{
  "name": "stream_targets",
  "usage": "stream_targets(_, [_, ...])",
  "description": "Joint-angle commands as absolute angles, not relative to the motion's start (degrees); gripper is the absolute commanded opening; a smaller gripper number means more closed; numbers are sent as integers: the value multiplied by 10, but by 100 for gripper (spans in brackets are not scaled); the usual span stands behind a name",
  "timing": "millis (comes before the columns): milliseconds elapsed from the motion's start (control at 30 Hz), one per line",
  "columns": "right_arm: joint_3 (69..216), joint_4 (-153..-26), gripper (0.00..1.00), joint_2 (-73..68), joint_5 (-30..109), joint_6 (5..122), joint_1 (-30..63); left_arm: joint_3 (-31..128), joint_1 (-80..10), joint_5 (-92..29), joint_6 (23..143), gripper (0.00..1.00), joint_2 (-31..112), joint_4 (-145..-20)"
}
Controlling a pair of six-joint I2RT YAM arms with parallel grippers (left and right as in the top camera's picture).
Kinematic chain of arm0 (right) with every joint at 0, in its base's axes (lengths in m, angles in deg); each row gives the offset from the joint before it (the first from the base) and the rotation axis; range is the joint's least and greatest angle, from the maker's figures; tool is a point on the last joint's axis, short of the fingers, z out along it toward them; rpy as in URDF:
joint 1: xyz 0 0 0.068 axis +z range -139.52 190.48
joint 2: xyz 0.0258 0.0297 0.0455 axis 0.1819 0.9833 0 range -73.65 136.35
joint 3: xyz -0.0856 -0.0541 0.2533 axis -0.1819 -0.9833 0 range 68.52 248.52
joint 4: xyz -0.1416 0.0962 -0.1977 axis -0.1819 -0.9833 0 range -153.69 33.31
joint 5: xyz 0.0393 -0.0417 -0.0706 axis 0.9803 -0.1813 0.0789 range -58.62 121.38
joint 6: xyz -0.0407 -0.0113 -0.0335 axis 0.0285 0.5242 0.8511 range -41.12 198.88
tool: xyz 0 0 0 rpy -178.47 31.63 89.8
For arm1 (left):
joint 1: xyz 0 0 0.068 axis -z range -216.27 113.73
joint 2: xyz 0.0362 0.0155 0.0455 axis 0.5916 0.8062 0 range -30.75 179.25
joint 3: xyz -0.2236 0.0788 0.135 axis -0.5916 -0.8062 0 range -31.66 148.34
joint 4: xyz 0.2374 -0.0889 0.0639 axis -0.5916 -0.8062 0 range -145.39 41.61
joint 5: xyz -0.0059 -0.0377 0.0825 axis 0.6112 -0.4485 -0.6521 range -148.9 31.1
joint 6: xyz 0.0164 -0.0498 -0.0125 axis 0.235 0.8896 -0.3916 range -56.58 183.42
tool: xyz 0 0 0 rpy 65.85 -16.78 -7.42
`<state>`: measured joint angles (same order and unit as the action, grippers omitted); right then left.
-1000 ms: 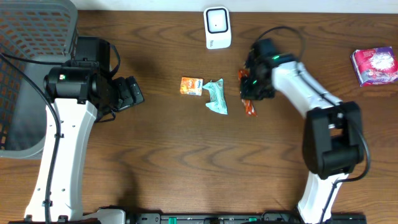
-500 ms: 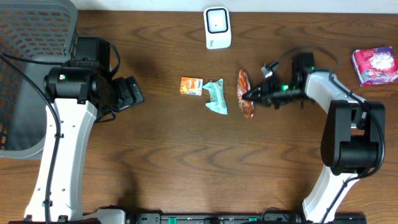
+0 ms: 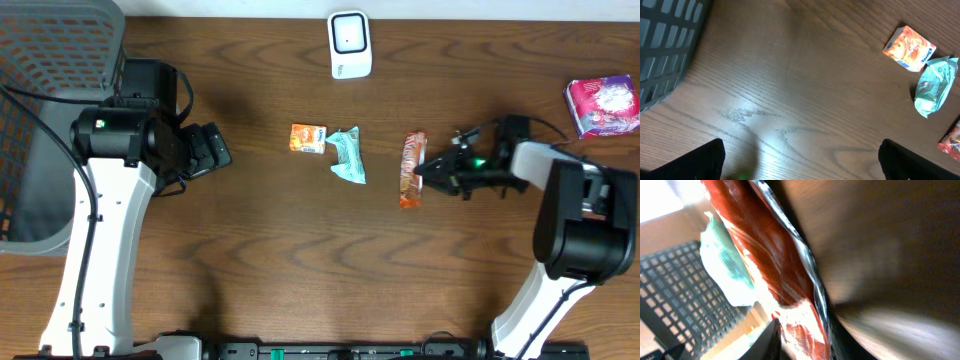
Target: Scan the item barcode
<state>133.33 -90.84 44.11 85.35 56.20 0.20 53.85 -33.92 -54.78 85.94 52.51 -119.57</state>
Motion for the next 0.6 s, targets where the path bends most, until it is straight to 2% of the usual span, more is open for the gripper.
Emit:
stream_targets(0, [1407,-982,27,439,765,593,-16,537,-341,-553,865,98,529,-1197])
stream_targets(133, [1504,-1112,30,433,639,625,-13,537,-341,-553,865,98,529,-1197])
stream_targets(267, [1583,-1204,40,432,578,669,2,537,-341,-553,865,98,529,-1197])
stream_targets(433, [1611,-1245,60,432,541,696,35,537,-341,-553,865,98,529,-1197])
stream_targets(567, [1608,-1244,62,433,478,694,73,537,-341,-553,865,98,529,-1197])
